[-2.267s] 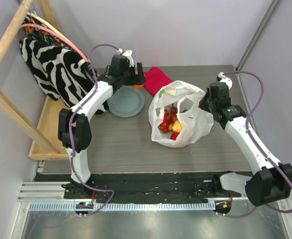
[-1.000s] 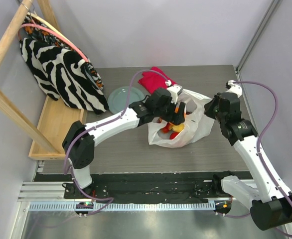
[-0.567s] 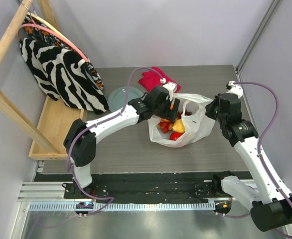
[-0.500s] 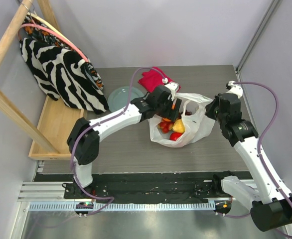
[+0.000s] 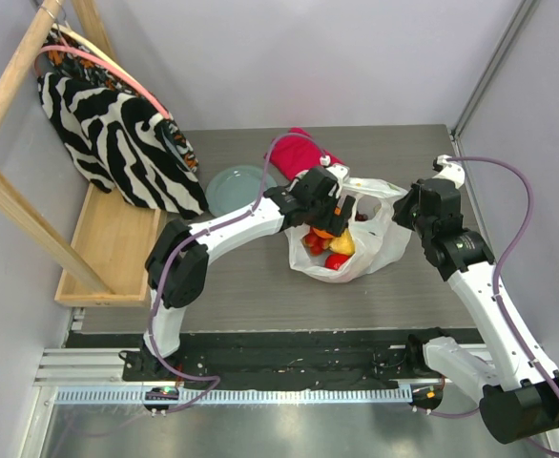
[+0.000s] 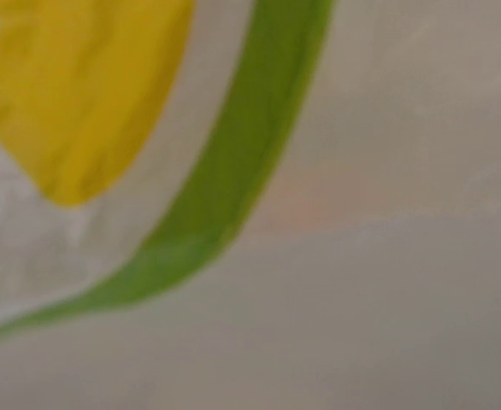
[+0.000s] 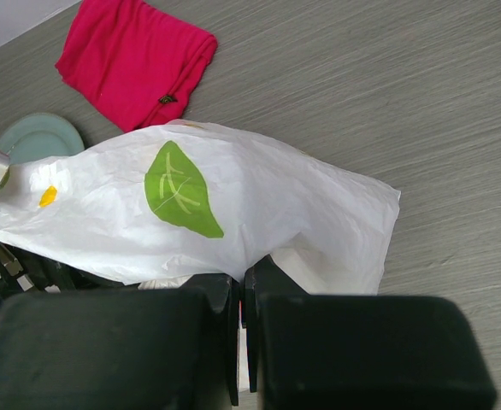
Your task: Place the fruits into the plastic bag
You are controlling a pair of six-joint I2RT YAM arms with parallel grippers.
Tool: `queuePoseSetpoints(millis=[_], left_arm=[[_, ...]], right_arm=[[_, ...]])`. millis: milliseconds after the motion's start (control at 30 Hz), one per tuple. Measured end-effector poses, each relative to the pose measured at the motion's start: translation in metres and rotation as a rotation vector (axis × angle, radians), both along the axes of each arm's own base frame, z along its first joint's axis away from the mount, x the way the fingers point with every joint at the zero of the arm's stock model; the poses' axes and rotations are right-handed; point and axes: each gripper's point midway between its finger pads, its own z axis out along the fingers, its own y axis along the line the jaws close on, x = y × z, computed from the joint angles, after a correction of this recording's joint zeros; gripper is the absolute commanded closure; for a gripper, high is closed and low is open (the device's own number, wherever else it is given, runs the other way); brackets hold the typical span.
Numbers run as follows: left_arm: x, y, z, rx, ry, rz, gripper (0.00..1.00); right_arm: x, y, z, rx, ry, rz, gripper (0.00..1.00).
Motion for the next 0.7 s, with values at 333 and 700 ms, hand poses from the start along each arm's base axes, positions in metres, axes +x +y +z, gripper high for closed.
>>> queuePoseSetpoints(millis=[333,700], left_arm=[[-0.006,-0.005,0.007,-0.023,-0.002,-0.055,0.00],[-0.037,-0.007,0.089,-0.203,-0.081,-0.183,0.00]], right_arm=[[0.001,0.000,-0.002,-0.001,0.007,0.000,0.99],[0.002,0.001,-0.004,-0.003,0.015,0.000,0.99]])
